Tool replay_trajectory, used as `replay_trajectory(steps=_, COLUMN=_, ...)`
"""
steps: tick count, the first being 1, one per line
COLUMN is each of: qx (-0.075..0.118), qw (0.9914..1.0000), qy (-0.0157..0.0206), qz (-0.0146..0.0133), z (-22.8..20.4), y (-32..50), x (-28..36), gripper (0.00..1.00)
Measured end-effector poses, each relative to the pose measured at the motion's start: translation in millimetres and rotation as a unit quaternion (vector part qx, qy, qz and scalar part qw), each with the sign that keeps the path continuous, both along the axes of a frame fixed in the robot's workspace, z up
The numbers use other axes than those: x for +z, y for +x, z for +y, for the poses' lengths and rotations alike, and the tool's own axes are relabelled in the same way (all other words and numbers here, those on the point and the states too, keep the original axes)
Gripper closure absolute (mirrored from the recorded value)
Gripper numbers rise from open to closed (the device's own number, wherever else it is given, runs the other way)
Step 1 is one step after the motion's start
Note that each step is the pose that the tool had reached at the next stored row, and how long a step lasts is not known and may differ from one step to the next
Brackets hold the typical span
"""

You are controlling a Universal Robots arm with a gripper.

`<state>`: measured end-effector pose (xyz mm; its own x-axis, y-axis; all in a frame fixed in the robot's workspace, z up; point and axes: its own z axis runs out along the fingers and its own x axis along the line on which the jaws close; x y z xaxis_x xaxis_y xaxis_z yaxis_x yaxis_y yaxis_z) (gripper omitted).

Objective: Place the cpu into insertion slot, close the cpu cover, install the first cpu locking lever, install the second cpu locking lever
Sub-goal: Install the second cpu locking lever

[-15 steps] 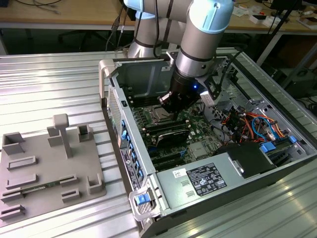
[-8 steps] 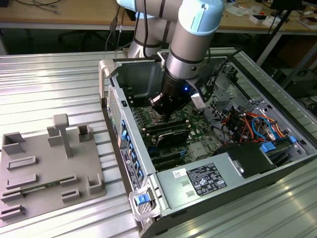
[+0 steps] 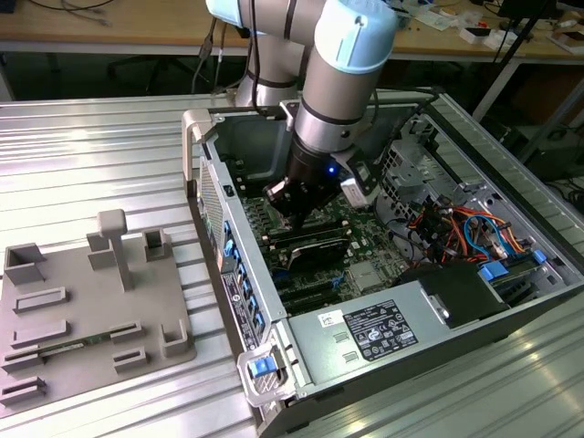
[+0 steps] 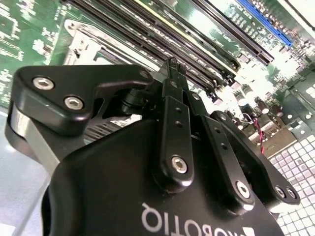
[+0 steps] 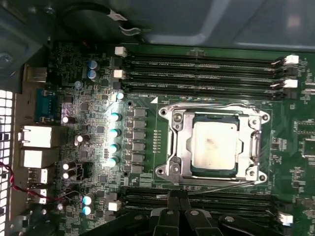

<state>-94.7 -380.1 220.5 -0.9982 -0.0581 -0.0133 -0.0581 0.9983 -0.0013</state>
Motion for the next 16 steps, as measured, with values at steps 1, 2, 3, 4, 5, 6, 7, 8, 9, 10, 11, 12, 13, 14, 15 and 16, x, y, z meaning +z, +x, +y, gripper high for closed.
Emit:
replay_trajectory(steps=1, qx=0.0, qw=1.0, qy=0.0, qz=0.0007, z=0.0, y=-1.6, x=-1.3, gripper=0.89)
replay_trajectory(steps=2, qx=0.0, qw=1.0, qy=-0.0001, qz=0.0016, z=-0.1, y=-4.3, x=-2.6, gripper=0.89)
replay_trajectory(steps=3, qx=0.0, qw=1.0, qy=0.0, qz=0.0019, z=0.0, y=-6.1, x=-3.3, gripper=0.89)
replay_trajectory(steps=4, qx=0.0, qw=1.0, qy=0.0001, qz=0.002, z=0.1, y=-7.5, x=-3.6, gripper=0.89)
replay_trajectory(steps=5, qx=0.0, qw=1.0, qy=0.0, qz=0.002, z=0.3, y=-8.8, x=-3.9, gripper=0.89)
replay_trajectory(steps=6, qx=0.0, qw=1.0, qy=0.0, qz=0.002, z=0.7, y=-8.9, x=-4.2, gripper=0.89)
replay_trajectory(steps=7, qx=0.0, qw=1.0, qy=0.0, qz=0.002, z=1.3, y=-8.9, x=-4.8, gripper=0.89)
replay_trajectory(steps=8, qx=0.0, qw=1.0, qy=0.0, qz=0.002, z=2.0, y=-8.9, x=-5.2, gripper=0.89)
replay_trajectory(steps=9, qx=0.0, qw=1.0, qy=0.0, qz=0.002, z=2.7, y=-8.9, x=-5.5, gripper=0.89)
replay_trajectory(steps=10, qx=0.0, qw=1.0, qy=0.0, qz=0.002, z=3.9, y=-8.9, x=-6.4, gripper=0.89)
replay_trajectory(steps=11, qx=0.0, qw=1.0, qy=0.0, qz=0.0019, z=5.1, y=-8.9, x=-7.4, gripper=0.89)
replay_trajectory(steps=12, qx=0.0, qw=1.0, qy=0.0, qz=0.002, z=5.7, y=-8.8, x=-8.1, gripper=0.89)
replay_trajectory(steps=13, qx=0.0, qw=1.0, qy=-0.0001, qz=0.0021, z=5.7, y=-8.9, x=-8.0, gripper=0.89)
replay_trajectory(steps=14, qx=0.0, qw=1.0, qy=-0.0001, qz=0.0021, z=5.7, y=-9.0, x=-8.1, gripper=0.89)
replay_trajectory(steps=15, qx=0.0, qw=1.0, qy=0.0, qz=0.002, z=5.7, y=-8.9, x=-8.2, gripper=0.89)
replay_trajectory(steps=16, qx=0.0, qw=1.0, qy=0.0, qz=0.002, z=5.7, y=-8.9, x=-8.2, gripper=0.89)
